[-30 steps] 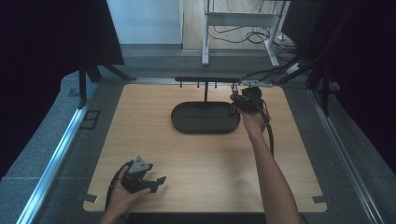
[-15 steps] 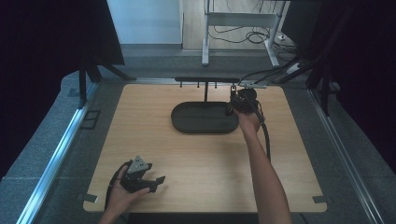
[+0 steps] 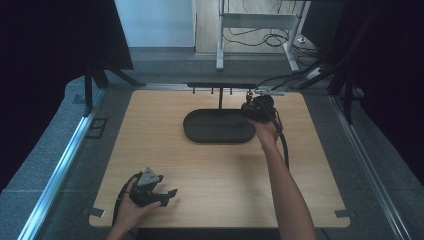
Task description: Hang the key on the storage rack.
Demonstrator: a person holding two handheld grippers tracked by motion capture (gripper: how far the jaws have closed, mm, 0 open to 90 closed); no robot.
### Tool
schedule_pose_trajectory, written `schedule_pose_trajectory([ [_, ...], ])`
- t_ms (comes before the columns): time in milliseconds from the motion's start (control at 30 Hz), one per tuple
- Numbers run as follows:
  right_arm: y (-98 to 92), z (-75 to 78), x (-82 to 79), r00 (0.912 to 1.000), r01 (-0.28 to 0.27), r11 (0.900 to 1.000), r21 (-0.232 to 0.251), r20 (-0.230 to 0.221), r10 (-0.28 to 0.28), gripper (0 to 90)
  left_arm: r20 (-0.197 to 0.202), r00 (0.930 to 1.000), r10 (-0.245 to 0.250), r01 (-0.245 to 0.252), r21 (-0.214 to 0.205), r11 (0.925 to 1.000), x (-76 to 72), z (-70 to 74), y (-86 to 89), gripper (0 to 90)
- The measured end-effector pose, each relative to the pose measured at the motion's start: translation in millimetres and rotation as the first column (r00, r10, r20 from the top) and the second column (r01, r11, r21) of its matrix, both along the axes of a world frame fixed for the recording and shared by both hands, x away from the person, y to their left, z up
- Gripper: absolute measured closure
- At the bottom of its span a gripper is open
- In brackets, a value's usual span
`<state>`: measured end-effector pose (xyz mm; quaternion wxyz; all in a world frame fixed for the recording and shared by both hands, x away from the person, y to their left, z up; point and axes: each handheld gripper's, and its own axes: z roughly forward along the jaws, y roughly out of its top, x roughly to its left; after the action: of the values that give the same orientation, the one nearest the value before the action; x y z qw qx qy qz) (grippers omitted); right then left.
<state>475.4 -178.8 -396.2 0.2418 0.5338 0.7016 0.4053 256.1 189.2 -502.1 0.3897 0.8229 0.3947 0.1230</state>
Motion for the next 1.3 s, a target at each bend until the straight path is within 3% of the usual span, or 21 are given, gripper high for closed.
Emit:
schedule_pose_trajectory([
  [300, -9.0, 0.6, -16.9, 0.9983, -0.058, 0.998, 0.024, 0.002, 0.058, 49.1, 0.001, 1.0, 0.002, -0.002, 0.002, 1.0, 0.1, 0.4, 0.6, 24.7],
  [533, -9.6, 6.5, -35.0, 0.992, -0.125, 0.9921, -0.006, 0.013, 0.125, 47.9, 0.002, 1.0, 0.002, -0.002, 0.002, 1.0, -0.2, 0.9, 0.6, 24.7],
  [767, -7.7, 10.4, -64.6, 0.9759, -0.215, 0.9765, -0.008, 0.035, 0.216, 47.8, 0.008, 1.0, 0.005, -0.005, 0.004, 1.0, -1.3, 3.3, 0.6, 24.7],
  [867, -9.1, 7.4, -86.4, 0.9625, -0.268, 0.9634, -0.01, 0.043, 0.268, 47.8, 0.016, 0.9998, 0.008, -0.008, 0.001, 1.0, -1.6, 5.1, 2.0, 24.7],
  [933, -10.1, 5.4, -92.2, 0.9595, -0.278, 0.9606, -0.009, 0.045, 0.278, 47.8, 0.017, 0.9998, 0.01, -0.01, 0.0, 1.0, -1.7, 5.4, 2.4, 24.6],
  [967, -12.9, 0.3, -103.7, 0.9526, -0.301, 0.9536, 0.0, 0.045, 0.301, 47.8, 0.019, 0.9998, 0.011, -0.011, 0.0, 0.9999, -1.8, 6.0, 3.1, 24.6],
  [1067, -15.9, -6.5, -114.9, 0.9462, -0.321, 0.947, 0.004, 0.042, 0.321, 47.7, 0.02, 0.9997, 0.012, -0.012, -0.001, 0.9999, -2.2, 6.7, 3.1, 24.7],
  [1167, -22.4, -20.5, -137.4, 0.9352, -0.353, 0.9354, 0.011, 0.028, 0.353, 47.6, 0.018, 0.9998, 0.013, -0.013, 0.0, 0.9999, -2.4, 6.5, 2.4, 24.6],
  [1267, -26.3, -27.3, -148.2, 0.9364, -0.35, 0.9364, 0.024, 0.034, 0.349, 48.0, 0.014, 0.9998, 0.012, -0.012, 0.001, 0.9999, -2.3, 5.9, 1.8, 24.6],
  [1300, -29.7, -35.1, -157.2, 0.9331, -0.359, 0.9324, 0.038, 0.032, 0.358, 47.9, 0.013, 0.9999, 0.01, -0.01, 0.004, 0.9999, -2.2, 5.5, 1.2, 24.7],
])
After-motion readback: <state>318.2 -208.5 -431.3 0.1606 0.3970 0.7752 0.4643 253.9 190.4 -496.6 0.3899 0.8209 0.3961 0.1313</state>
